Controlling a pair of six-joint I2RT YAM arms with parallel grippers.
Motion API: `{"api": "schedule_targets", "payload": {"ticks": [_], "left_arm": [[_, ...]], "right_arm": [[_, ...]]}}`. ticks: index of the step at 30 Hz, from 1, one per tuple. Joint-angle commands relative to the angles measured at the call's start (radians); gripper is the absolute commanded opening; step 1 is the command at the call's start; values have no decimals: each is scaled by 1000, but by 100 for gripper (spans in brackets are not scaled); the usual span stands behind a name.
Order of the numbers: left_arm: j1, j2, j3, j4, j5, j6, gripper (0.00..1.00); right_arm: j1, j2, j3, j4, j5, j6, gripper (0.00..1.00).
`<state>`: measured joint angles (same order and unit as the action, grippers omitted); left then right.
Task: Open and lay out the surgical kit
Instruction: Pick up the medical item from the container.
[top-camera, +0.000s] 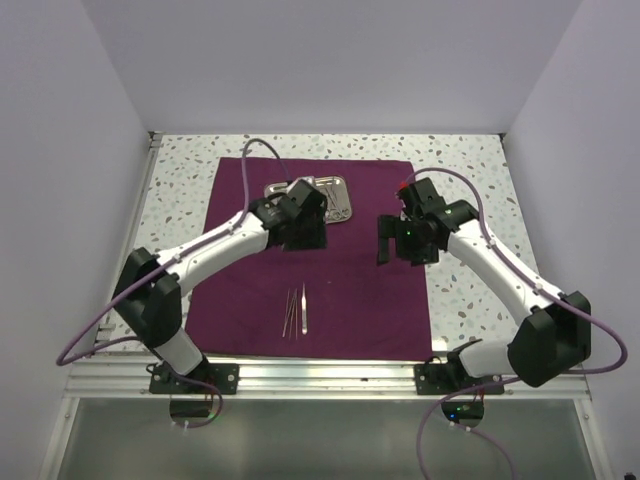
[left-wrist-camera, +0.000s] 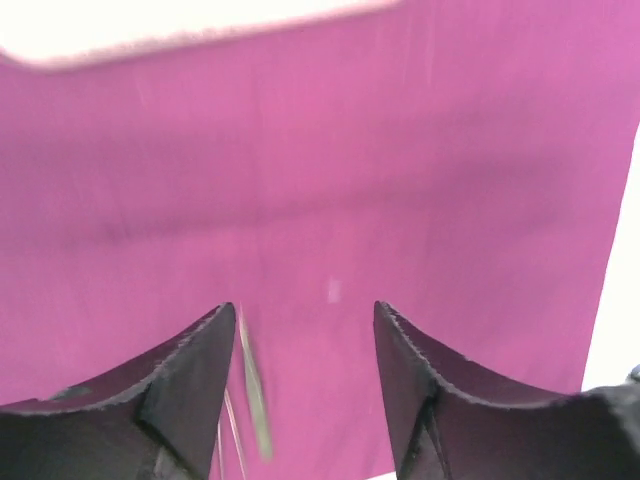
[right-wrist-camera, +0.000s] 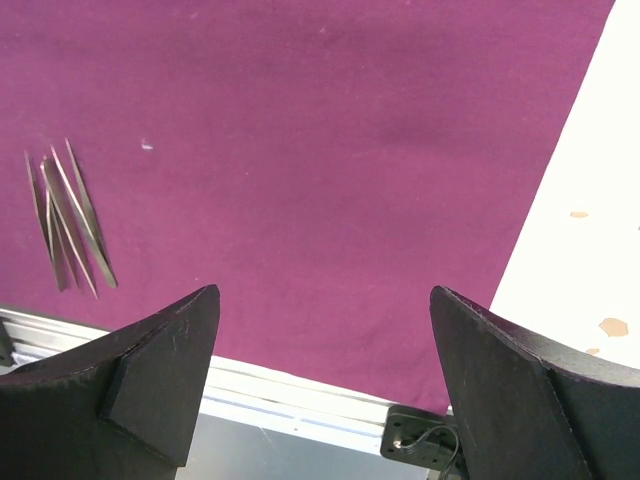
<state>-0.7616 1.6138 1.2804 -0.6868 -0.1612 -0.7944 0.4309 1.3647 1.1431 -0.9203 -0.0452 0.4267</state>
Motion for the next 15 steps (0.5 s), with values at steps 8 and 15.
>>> {"api": "schedule_targets", "payload": {"ticks": [8,15], "left_arm": [[240,487,592,-78,-57,287,48],[291,745,899,-168,-38,330,44]], "right_arm": [[-3,-84,-20,-60,44,52,89],[-4,-49,26,-89,113,47,89]]}}
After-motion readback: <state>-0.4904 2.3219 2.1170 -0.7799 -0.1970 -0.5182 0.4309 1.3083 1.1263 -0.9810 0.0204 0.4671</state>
